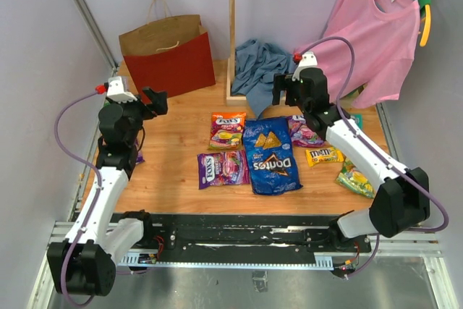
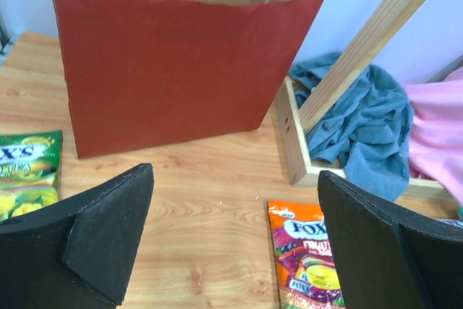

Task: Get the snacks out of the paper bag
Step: Reset both arms

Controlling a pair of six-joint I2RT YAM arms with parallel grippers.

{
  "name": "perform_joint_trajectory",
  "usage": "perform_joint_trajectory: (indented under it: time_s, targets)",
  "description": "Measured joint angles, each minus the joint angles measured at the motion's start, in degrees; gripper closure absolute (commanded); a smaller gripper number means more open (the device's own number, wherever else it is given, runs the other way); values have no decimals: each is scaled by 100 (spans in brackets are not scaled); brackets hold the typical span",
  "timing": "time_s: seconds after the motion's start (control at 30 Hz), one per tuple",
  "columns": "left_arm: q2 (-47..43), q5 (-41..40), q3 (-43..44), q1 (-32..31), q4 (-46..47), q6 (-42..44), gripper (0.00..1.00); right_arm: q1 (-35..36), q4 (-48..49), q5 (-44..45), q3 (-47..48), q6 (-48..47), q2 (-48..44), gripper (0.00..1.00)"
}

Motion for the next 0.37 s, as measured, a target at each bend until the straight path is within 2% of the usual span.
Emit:
perform_joint_trajectory:
  time_s: [0.37]
  targets:
    - [-160, 422, 4, 0, 179, -258, 0, -2, -22, 188, -28, 138, -216, 2]
